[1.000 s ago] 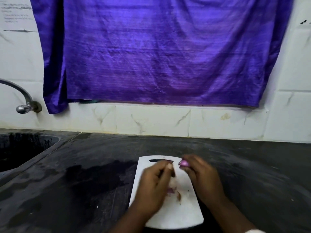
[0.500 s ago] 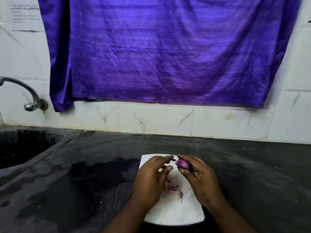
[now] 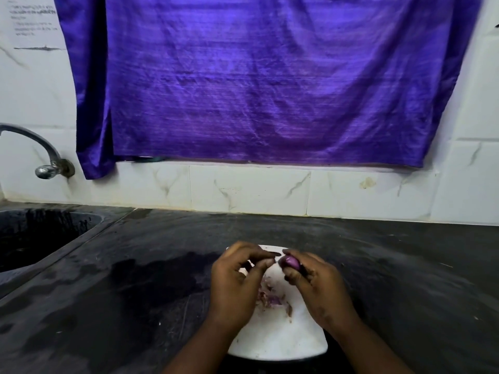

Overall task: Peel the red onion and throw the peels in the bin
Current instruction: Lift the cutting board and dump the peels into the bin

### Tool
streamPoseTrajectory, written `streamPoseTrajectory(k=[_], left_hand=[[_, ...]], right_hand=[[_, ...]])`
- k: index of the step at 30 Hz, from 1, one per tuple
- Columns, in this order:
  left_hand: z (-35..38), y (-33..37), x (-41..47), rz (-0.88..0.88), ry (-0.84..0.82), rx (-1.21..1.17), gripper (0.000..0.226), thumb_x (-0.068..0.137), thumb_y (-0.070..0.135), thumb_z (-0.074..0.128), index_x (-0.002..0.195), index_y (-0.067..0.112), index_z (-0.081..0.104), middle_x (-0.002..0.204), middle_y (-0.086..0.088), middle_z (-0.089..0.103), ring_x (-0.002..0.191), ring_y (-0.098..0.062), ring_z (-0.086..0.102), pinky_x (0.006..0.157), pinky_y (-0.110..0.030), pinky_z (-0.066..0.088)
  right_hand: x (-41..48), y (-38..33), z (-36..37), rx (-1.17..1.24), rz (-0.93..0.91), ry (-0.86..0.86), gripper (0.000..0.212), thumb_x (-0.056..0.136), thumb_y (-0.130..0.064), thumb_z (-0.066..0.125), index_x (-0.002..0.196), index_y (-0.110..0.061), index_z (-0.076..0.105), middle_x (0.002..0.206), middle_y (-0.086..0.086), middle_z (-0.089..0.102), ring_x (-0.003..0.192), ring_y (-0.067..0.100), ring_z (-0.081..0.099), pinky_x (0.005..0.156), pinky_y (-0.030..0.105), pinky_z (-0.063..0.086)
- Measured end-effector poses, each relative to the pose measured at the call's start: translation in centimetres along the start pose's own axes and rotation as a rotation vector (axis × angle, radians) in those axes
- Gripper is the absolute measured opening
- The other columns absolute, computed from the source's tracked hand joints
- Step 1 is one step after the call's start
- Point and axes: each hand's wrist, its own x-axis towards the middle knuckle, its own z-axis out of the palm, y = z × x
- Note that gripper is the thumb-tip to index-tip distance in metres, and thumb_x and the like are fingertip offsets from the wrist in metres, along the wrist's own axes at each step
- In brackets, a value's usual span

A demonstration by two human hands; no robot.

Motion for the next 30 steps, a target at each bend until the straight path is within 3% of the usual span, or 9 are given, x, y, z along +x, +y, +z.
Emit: streamPoseTrajectory(k=[2,4,7,11,13,16,19,24,30], left_hand=[[-0.1,0.0,0.2,-0.160,0.054,-0.065,0.015,0.093,0.026,0.073,0.079,0.028,0.078,0.081,0.005,0.075,0.074,-0.011,0.069,0.067,-0.028,0.053],[-0.3,-0.3,0.1,-0.292,0.127,-0.033,0.040,0.096,0.056,0.050,0.083,0.030,0.077,0.083,0.003,0.076,0.076,-0.013,0.069,0.071,-0.032,0.053],[-0.9,-1.4,0.1,-0.437,0.063,0.202,0.067,0.095,0.077,0.025,0.123,0.035,0.069,0.125,0.006,0.073,0.121,-0.017,0.065,0.101,-0.043,0.052],[-0.3,-1.2,0.4,-0.643,-0.276,0.299,0.071,0.097,0.072,0.013,0.152,0.039,0.044,0.162,0.003,0.043,0.155,-0.026,0.030,0.128,-0.050,0.019],[0.3,-1.4,0.2,-0.648,-0.395,0.292,0.080,0.091,0.079,0.006,0.151,0.043,0.044,0.162,0.006,0.044,0.153,-0.021,0.035,0.128,-0.047,0.021],[0.5,-1.9,-0.3,-0.745,-0.446,0.104,0.089,0.075,0.099,0.009,0.134,0.054,0.058,0.140,0.008,0.067,0.135,-0.020,0.058,0.119,-0.049,0.040],[0.5,-0.9,-0.2,-0.822,-0.394,-0.115,0.082,0.082,0.091,0.015,0.128,0.045,0.066,0.114,0.013,0.079,0.111,-0.011,0.072,0.105,-0.043,0.053],[-0.1,-1.5,1.6,-0.817,-0.327,-0.101,0.095,0.086,0.086,0.011,0.156,0.029,0.041,0.163,0.006,0.041,0.152,-0.019,0.035,0.115,-0.042,0.027],[-0.1,-3.2,0.9,-0.739,-0.368,-0.070,0.088,0.074,0.099,0.017,0.129,0.047,0.062,0.131,0.012,0.069,0.116,0.001,0.064,0.107,-0.035,0.046]], right_hand=[[0.3,0.5,-0.1,0.082,0.109,0.082,0.021,0.095,-0.036,0.065,0.115,-0.032,0.070,0.101,-0.012,0.074,0.087,0.006,0.073,0.080,0.037,0.062],[0.6,0.9,-0.2,0.114,0.195,0.133,0.018,0.098,-0.044,0.056,0.106,-0.031,0.066,0.094,-0.007,0.074,0.087,0.011,0.072,0.079,0.041,0.060],[1.1,1.1,0.3,0.193,0.363,0.123,0.024,0.102,-0.043,0.047,0.109,-0.024,0.061,0.103,0.001,0.069,0.102,0.025,0.066,0.088,0.042,0.051],[1.6,-0.4,0.6,0.279,0.504,-0.086,0.037,0.104,-0.041,0.043,0.127,-0.015,0.057,0.114,0.010,0.060,0.104,0.020,0.056,0.097,0.037,0.042],[1.6,-1.2,1.1,0.275,0.499,-0.179,0.041,0.104,-0.047,0.041,0.126,-0.016,0.057,0.126,0.013,0.062,0.116,0.022,0.059,0.099,0.037,0.043],[0.6,-2.7,2.7,0.361,0.532,-0.326,0.041,0.096,-0.059,0.042,0.110,-0.026,0.062,0.110,0.002,0.071,0.105,0.019,0.068,0.098,0.039,0.051],[1.2,-3.1,3.3,0.571,0.588,-0.274,0.032,0.101,-0.053,0.043,0.115,-0.033,0.064,0.114,-0.003,0.071,0.115,0.017,0.064,0.107,0.039,0.045],[5.3,-1.2,1.9,0.371,0.609,-0.085,0.052,0.102,-0.057,0.033,0.140,-0.025,0.047,0.139,0.006,0.051,0.122,0.023,0.050,0.102,0.039,0.036],[3.5,-1.4,3.8,0.327,0.556,-0.253,0.043,0.102,-0.056,0.035,0.124,-0.026,0.056,0.120,-0.001,0.062,0.112,0.017,0.058,0.095,0.034,0.044]])
